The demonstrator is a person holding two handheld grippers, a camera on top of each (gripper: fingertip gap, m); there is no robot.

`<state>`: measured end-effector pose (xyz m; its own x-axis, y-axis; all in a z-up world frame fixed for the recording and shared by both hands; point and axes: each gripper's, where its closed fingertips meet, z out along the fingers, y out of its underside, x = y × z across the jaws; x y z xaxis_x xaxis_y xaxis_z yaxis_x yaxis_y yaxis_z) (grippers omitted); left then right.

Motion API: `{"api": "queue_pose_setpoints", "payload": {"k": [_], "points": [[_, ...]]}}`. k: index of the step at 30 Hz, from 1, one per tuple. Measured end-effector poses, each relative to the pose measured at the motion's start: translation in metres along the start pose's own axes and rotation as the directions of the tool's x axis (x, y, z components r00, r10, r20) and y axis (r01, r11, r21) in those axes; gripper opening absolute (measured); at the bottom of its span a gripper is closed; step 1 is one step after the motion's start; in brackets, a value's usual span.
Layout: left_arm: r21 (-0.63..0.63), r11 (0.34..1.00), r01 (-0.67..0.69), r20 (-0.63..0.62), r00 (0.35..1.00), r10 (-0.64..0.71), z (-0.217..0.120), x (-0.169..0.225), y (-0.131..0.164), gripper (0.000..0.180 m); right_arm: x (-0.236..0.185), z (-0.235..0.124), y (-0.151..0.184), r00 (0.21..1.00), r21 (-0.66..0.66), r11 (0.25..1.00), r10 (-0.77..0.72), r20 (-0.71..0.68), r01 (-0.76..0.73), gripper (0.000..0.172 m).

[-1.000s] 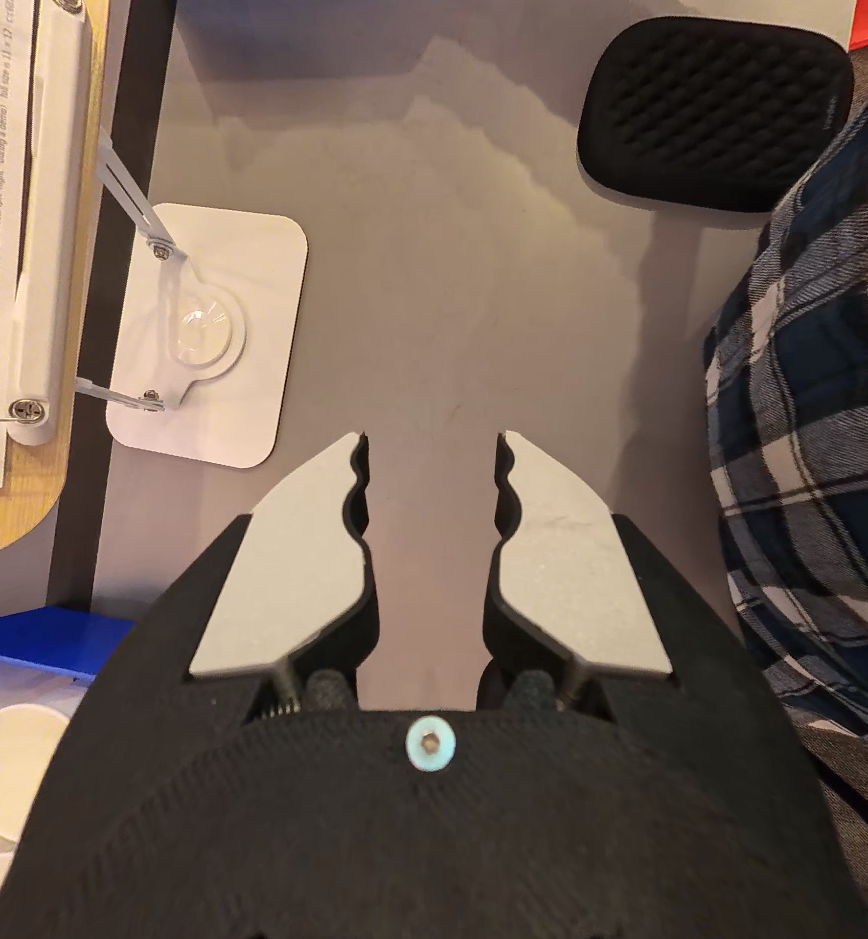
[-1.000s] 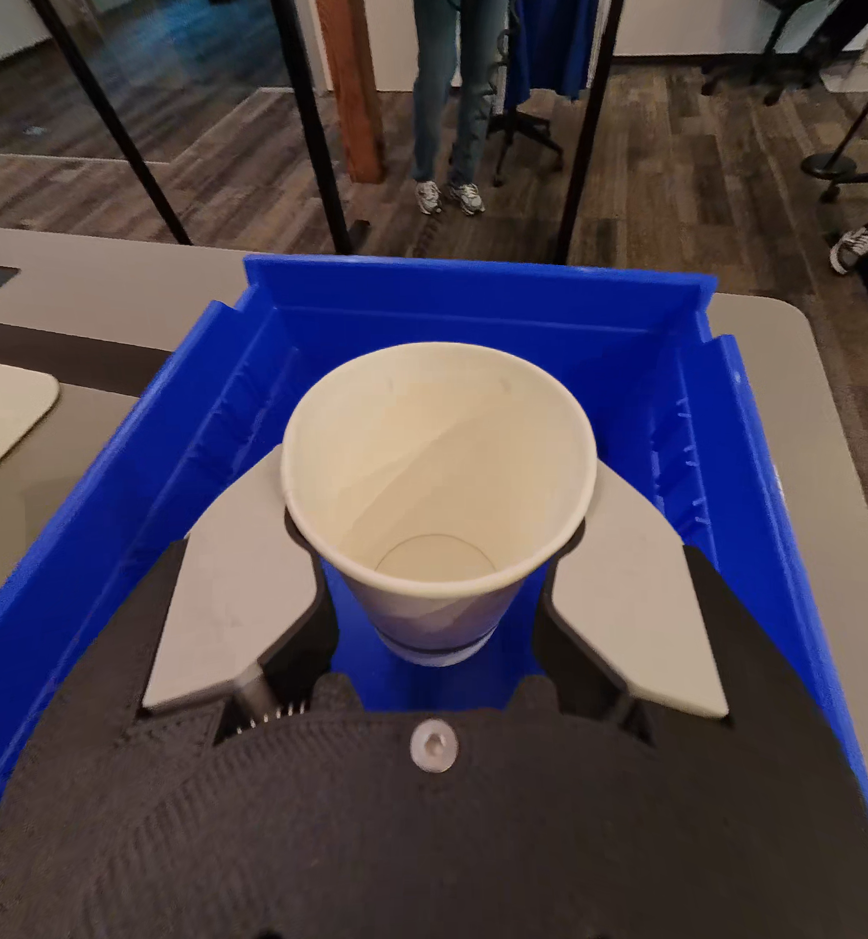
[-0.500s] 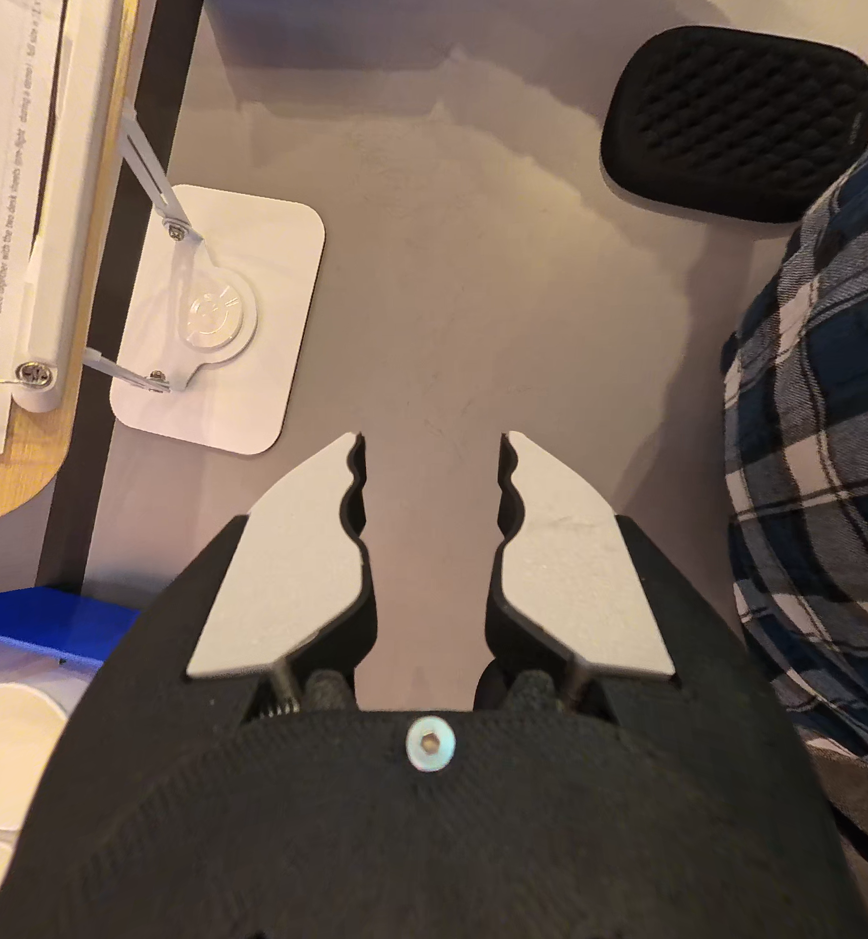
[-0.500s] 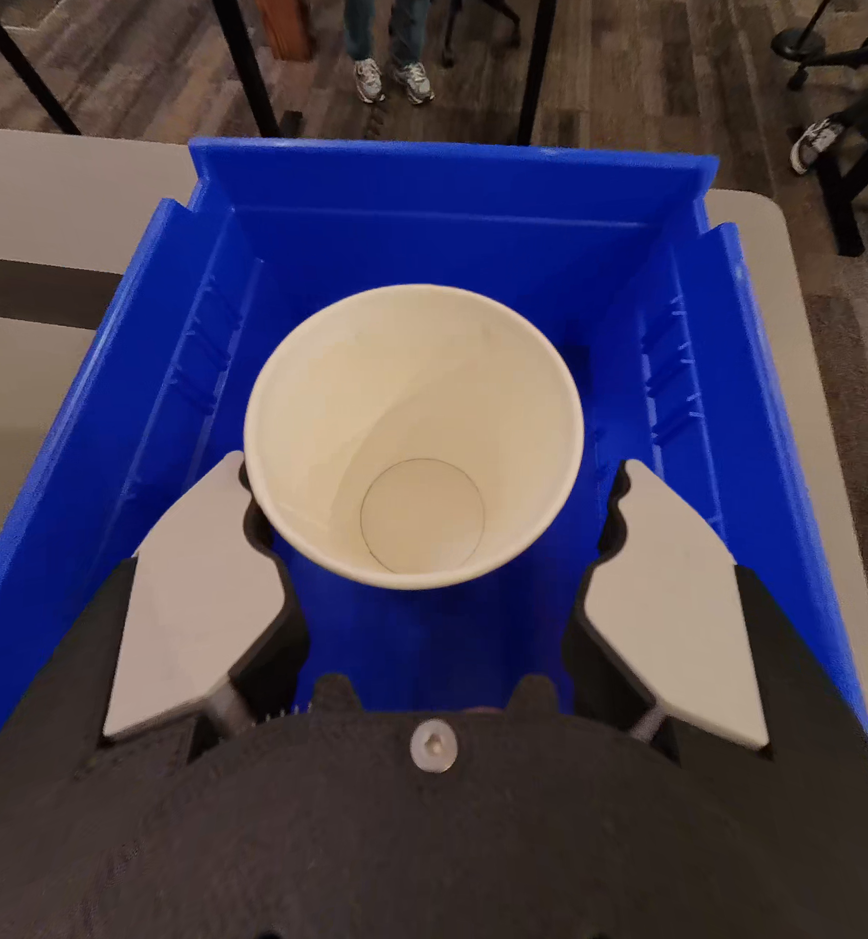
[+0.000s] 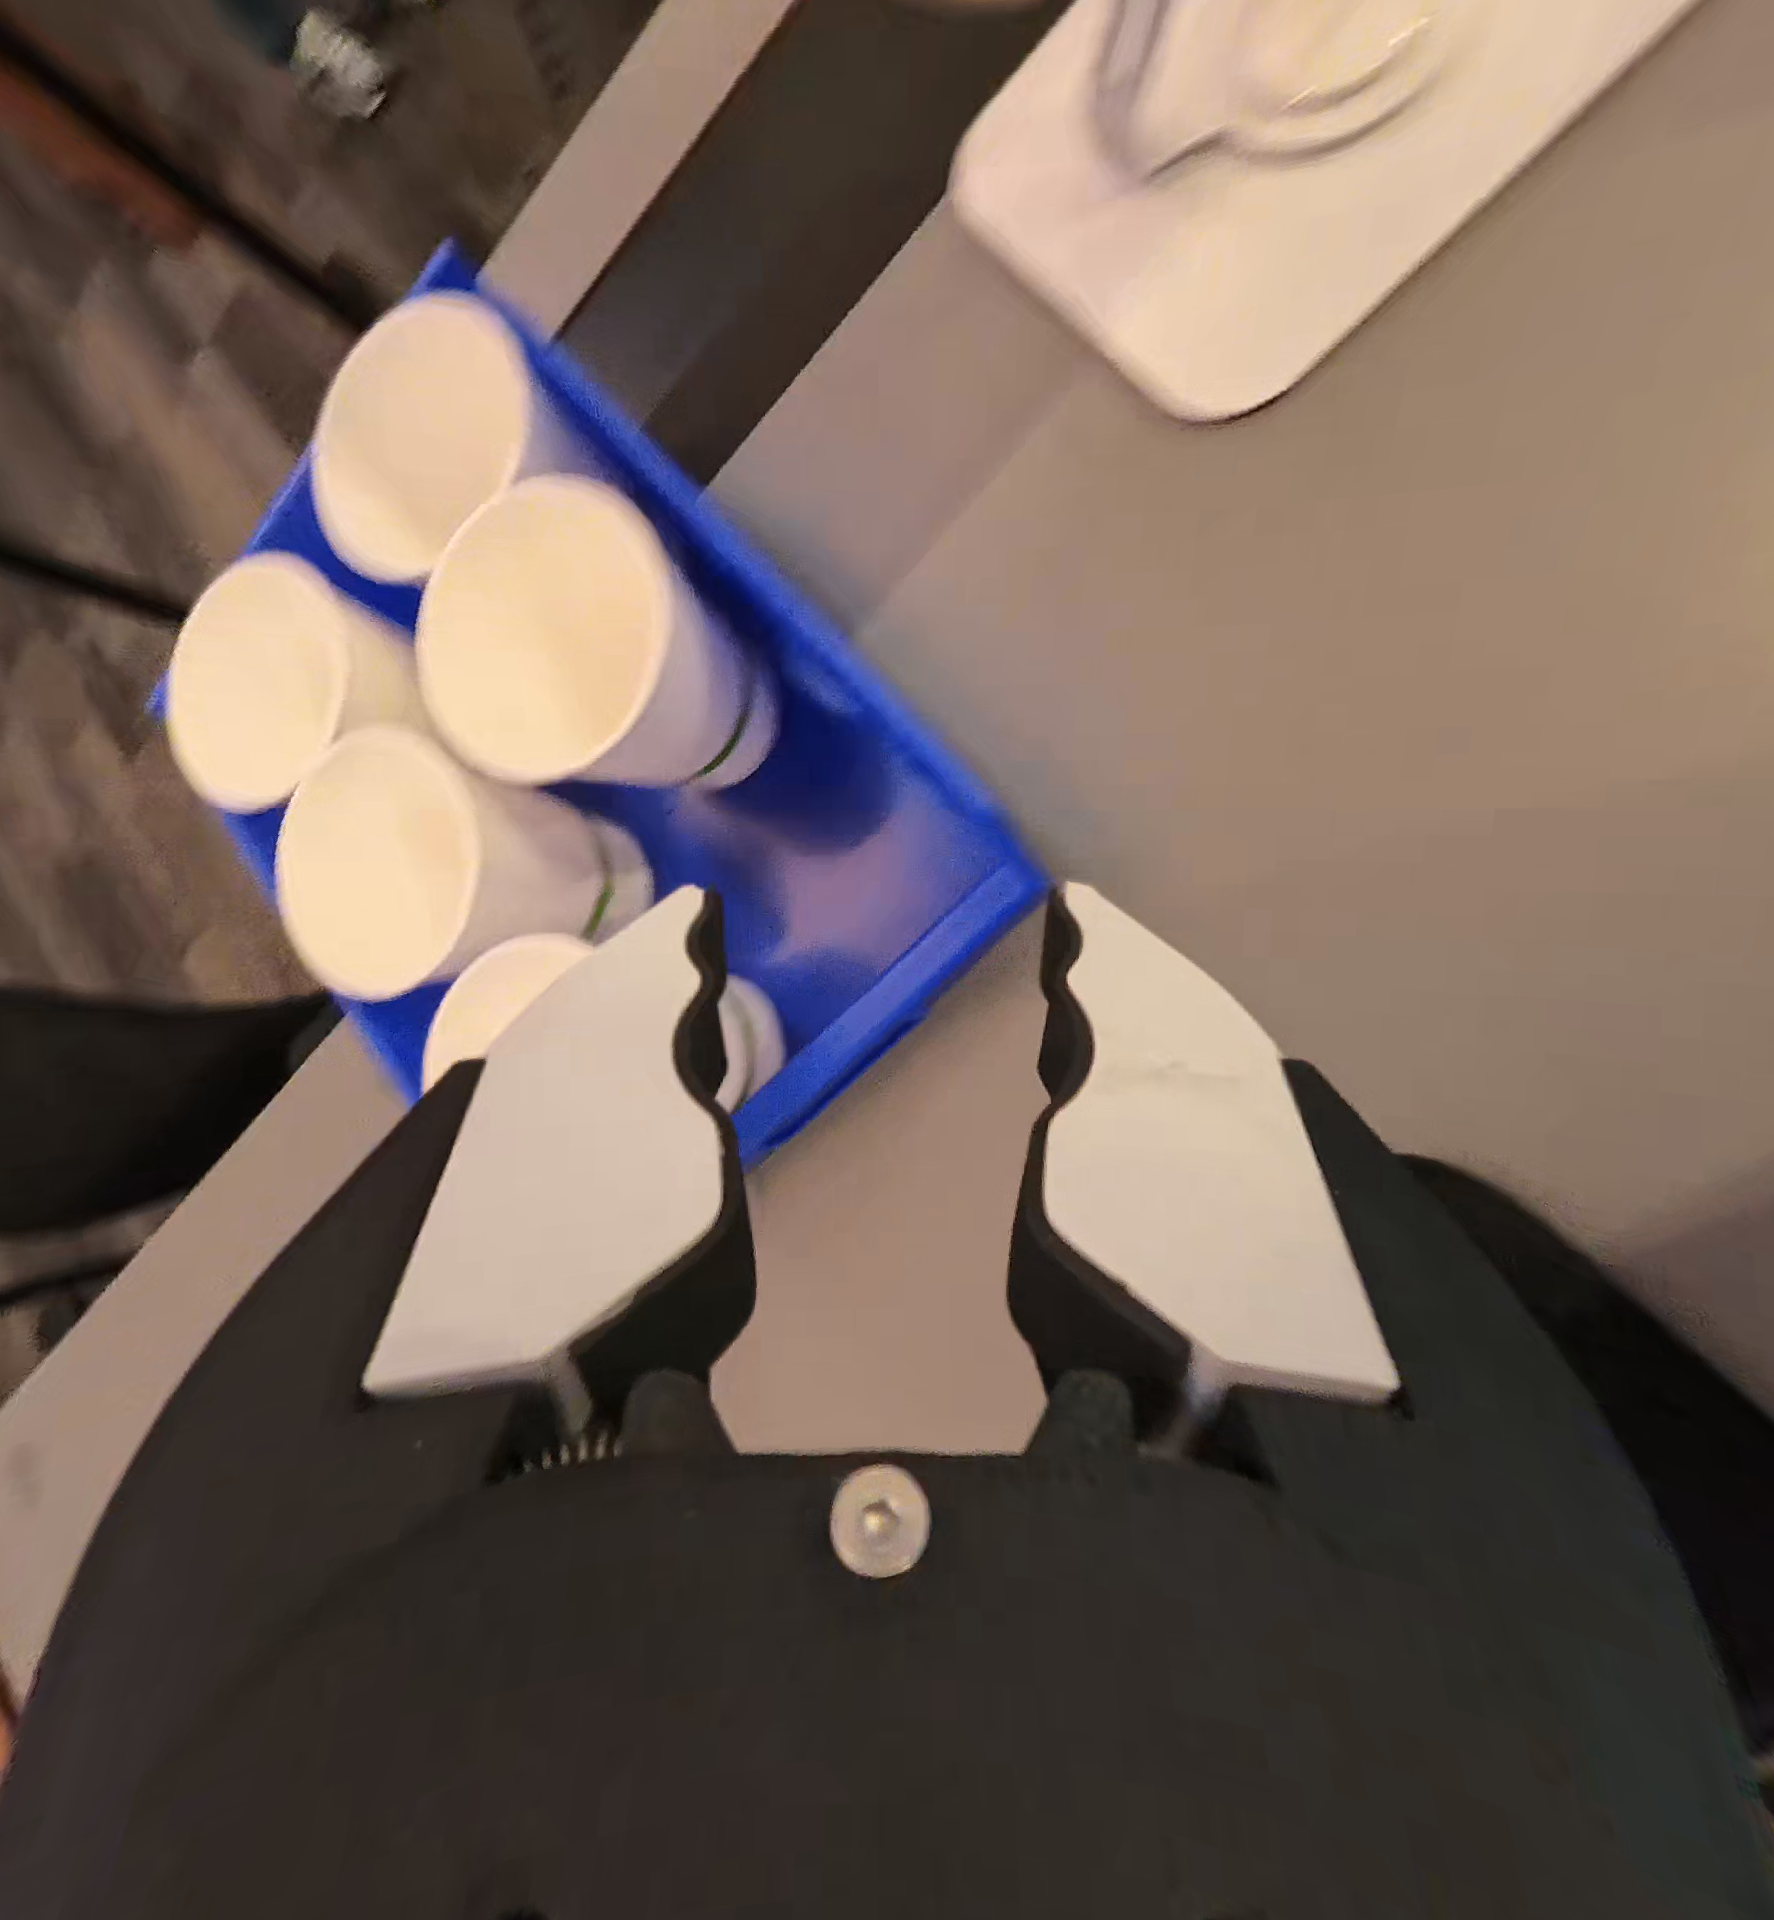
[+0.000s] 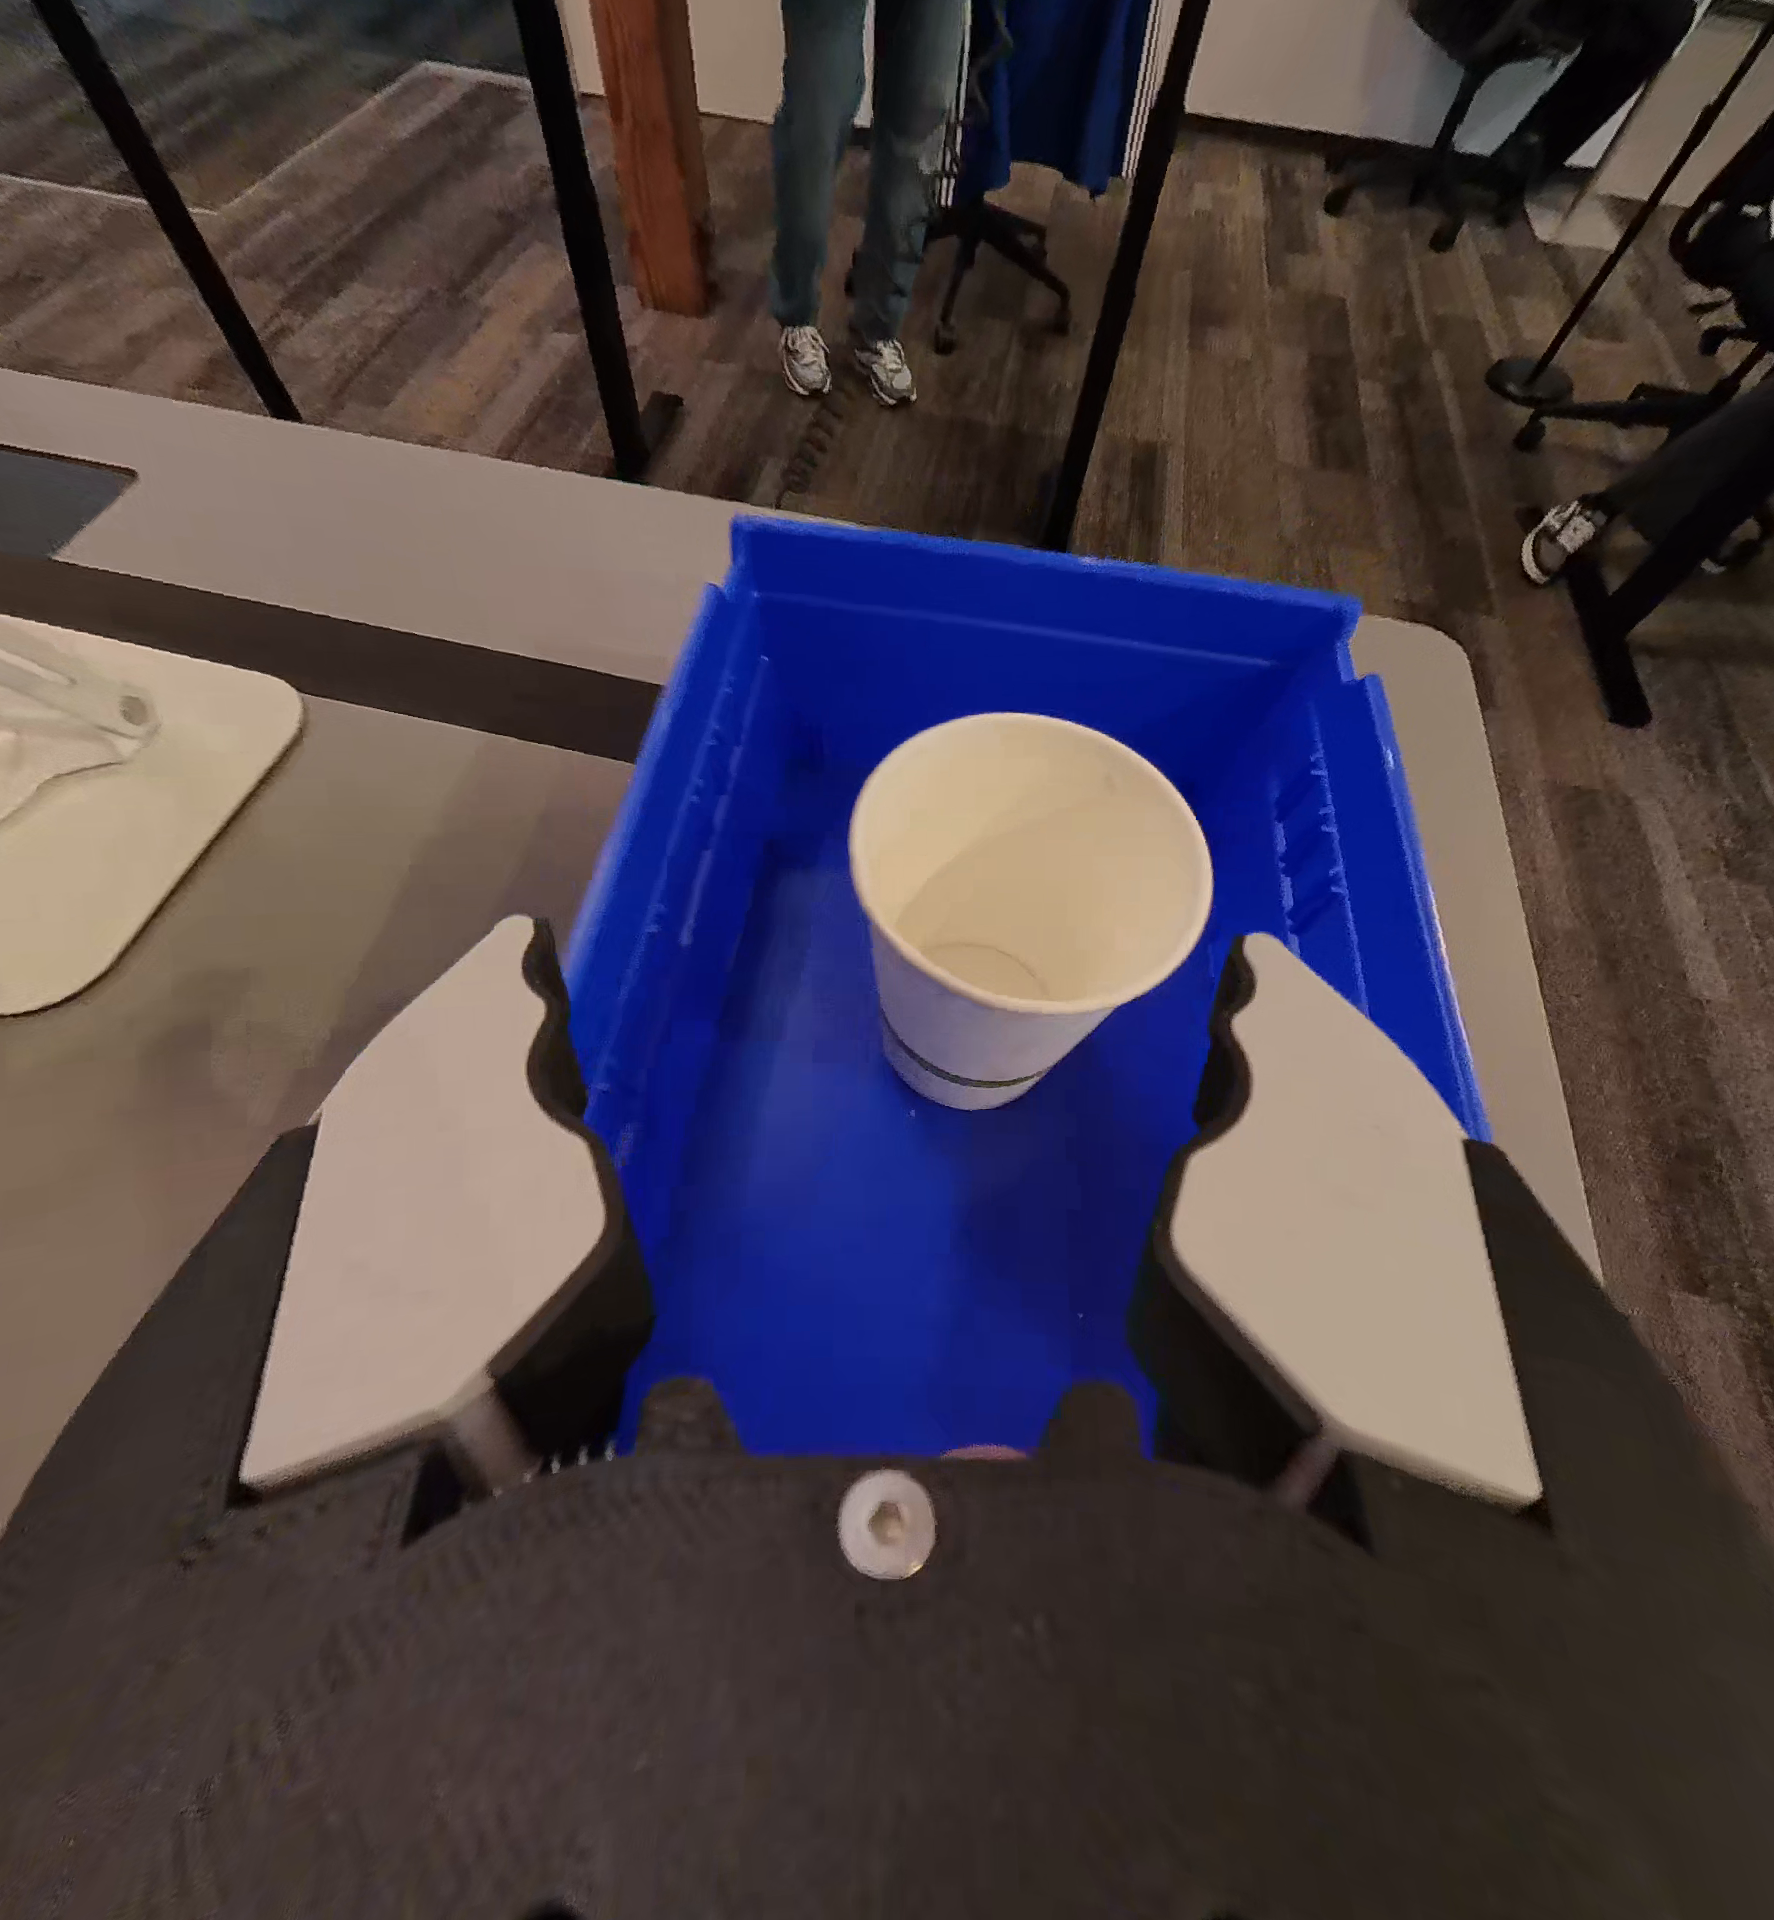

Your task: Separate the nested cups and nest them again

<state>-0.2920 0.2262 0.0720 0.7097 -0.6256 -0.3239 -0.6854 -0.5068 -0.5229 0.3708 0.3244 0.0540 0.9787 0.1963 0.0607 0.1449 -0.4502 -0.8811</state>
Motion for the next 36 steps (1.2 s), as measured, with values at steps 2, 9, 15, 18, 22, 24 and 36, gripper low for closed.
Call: {"api": "queue_pose_setpoints", "payload": {"k": [2, 9, 15, 18, 22, 24, 36], "points": [[-0.052, 0.998, 0.030, 0.060, 0.998, -0.027, 0.012, -0.025, 0.024, 0.055, -0.012, -0.008, -0.009, 1.000, 0.024, 1.000, -0.018, 0.017, 0.018, 0.114], [-0.194, 0.976, 0.094, 0.122, 0.990, -0.071, 0.056, -0.065, 0.082, 0.035, -0.046, -0.019, -0.020, 0.995, 0.040, 0.996, -0.081, 0.060, 0.078, 0.113], [-0.241, 0.968, 0.077, 0.100, 0.994, -0.054, 0.074, -0.065, 0.094, 0.012, -0.057, -0.027, -0.020, 0.992, 0.044, 0.994, -0.105, 0.074, 0.102, 0.112], [-0.233, 0.970, 0.074, 0.082, 0.995, -0.056, 0.077, -0.063, 0.093, 0.002, -0.059, -0.030, -0.023, 0.990, 0.049, 0.992, -0.122, 0.072, 0.119, 0.111], [-0.217, 0.976, 0.032, 0.082, 0.996, -0.015, 0.070, -0.060, 0.089, 0.002, -0.068, -0.037, -0.040, 0.984, 0.103, 0.982, -0.166, 0.071, 0.159, 0.110], [-0.206, 0.978, 0.021, 0.058, 0.998, -0.010, 0.059, -0.055, 0.085, 0.002, -0.079, -0.044, -0.055, 0.973, 0.156, 0.967, -0.217, 0.075, 0.203, 0.107], [0.016, 0.947, -0.321, -0.270, 0.910, 0.313, -0.052, 0.067, -0.029, 0.002, -0.311, -0.092, -0.099, 0.639, 0.372, 0.911, -0.396, 0.659, 0.180, 0.112]]}}
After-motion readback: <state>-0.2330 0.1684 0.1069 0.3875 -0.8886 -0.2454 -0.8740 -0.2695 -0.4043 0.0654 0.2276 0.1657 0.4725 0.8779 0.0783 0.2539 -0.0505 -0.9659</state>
